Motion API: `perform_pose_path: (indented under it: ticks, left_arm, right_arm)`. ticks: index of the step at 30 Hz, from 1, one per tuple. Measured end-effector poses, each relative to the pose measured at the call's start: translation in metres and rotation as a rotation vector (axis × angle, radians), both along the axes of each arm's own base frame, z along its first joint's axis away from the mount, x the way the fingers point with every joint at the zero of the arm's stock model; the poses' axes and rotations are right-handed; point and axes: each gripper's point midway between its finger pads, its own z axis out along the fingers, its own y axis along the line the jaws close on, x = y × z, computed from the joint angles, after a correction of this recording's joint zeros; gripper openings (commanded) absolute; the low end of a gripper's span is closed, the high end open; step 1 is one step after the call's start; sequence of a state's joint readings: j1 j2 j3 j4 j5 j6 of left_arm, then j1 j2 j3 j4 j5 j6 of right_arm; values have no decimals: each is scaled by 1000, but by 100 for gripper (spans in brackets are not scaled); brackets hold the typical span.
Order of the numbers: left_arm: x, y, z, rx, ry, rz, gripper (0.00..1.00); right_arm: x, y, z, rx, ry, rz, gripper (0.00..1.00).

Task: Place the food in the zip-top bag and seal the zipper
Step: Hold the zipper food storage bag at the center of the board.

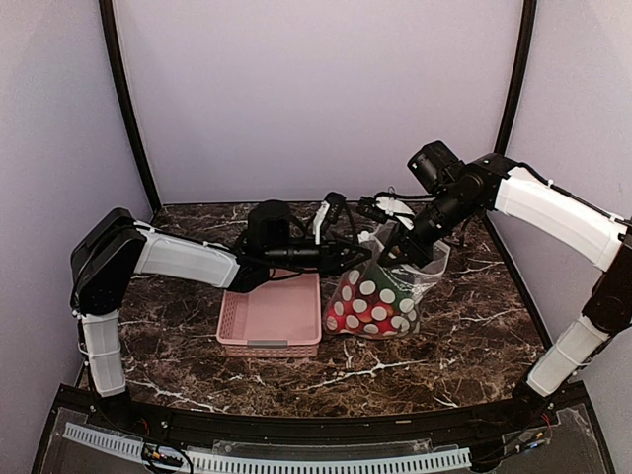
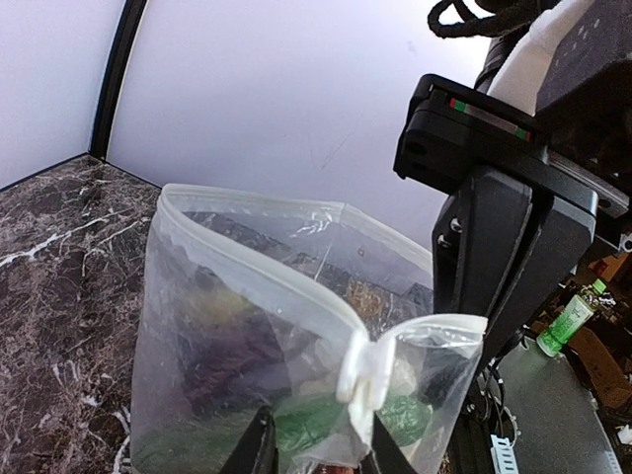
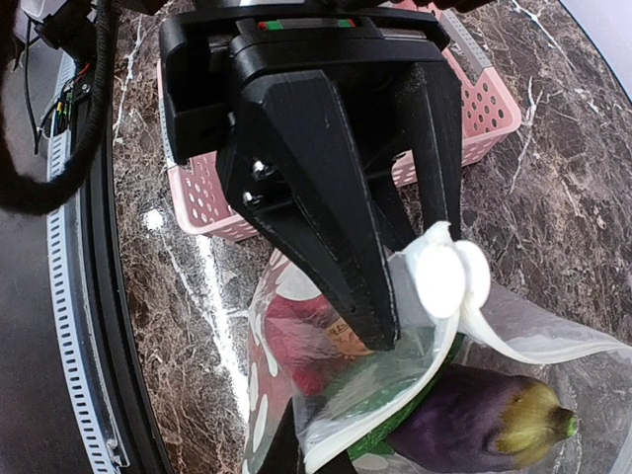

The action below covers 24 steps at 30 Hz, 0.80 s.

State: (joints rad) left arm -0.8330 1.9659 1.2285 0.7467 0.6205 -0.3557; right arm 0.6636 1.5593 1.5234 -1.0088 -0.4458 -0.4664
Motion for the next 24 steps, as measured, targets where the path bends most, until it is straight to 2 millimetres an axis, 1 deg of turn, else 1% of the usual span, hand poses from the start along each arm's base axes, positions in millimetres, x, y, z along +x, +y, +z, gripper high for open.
perform_pose_path:
  ticks: [6, 11, 15, 19, 21, 23, 24]
  left_arm:
    - [5, 3, 3, -12, -6, 4, 21]
    - [7, 7, 2, 1, -15, 3, 20]
    - [4, 12, 0, 48, -22, -6, 19]
    - [1, 19, 7, 78, -39, -8, 19]
    - [0, 21, 11, 82, -48, -6, 23]
    - [-1, 22, 15, 82, -57, -3, 44]
    - [0, 23, 15, 82, -64, -1, 49]
  right_arm:
    - [0, 0, 0, -1, -1, -1, 0]
    - [1, -1, -1, -7, -5, -5, 0]
    - [2, -3, -3, -18, -8, -9, 0]
    - [3, -4, -5, -27, -13, -11, 0]
    - [3, -4, -6, -29, -15, -10, 0]
    - [3, -4, -7, -31, -17, -11, 0]
    - [4, -4, -7, -31, -17, -11, 0]
